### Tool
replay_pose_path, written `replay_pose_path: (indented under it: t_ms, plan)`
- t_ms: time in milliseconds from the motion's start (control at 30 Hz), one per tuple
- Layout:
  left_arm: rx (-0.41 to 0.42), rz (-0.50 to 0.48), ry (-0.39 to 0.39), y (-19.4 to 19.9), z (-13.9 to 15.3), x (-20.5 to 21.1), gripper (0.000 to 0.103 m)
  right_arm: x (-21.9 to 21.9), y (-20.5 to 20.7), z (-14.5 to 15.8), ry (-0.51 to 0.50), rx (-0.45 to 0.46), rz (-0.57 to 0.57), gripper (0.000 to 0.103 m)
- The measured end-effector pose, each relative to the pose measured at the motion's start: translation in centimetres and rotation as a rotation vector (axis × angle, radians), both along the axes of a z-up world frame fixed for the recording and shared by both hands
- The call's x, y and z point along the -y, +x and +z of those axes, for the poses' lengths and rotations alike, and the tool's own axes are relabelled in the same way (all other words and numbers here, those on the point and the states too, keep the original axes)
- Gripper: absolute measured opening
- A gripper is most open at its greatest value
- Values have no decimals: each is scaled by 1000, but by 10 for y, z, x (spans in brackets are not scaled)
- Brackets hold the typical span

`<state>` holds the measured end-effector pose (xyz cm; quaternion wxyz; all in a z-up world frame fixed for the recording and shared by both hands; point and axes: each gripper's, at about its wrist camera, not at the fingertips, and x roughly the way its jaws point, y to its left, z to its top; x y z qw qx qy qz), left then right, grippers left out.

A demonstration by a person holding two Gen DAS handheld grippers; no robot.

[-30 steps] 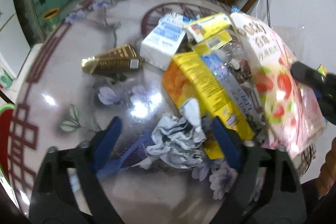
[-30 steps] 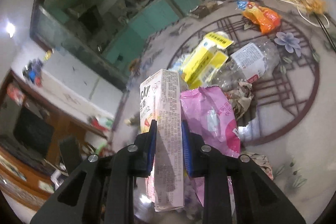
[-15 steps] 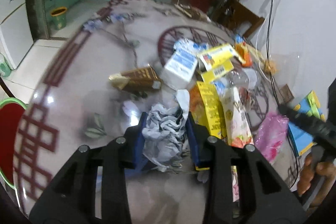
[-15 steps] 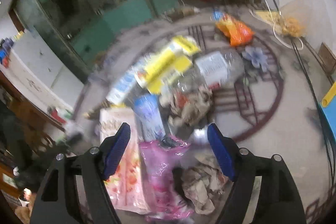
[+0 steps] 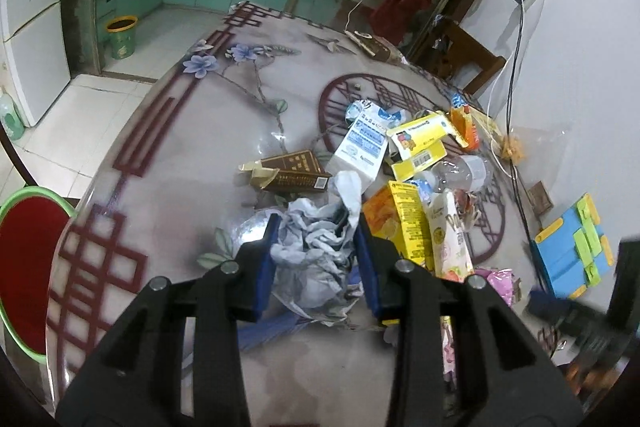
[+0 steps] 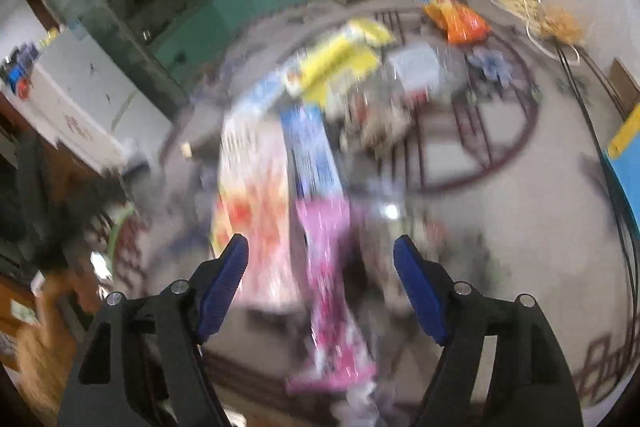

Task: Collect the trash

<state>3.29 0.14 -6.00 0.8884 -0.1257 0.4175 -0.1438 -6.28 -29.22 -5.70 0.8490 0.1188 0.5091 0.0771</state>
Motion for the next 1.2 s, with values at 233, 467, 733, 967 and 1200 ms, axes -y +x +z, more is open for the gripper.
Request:
replay_pose_path:
  t_ms: [233, 467, 733, 967, 1200]
  plan:
    - [73, -19, 54, -14, 16, 3, 35, -25, 7, -37, -100, -98, 62, 18]
    - [111, 20, 55, -21, 32, -21, 35, -25, -8, 11, -115, 80, 23, 7]
    - [146, 68, 12, -36, 50, -65, 35, -64, -10, 76, -108, 260, 60, 7]
    - [142, 143, 30, -50, 49, -124, 35, -139, 24, 92, 114, 268, 201, 7]
    - [97, 357, 78, -59, 33, -208, 35, -244, 75, 60, 354, 182, 317, 8]
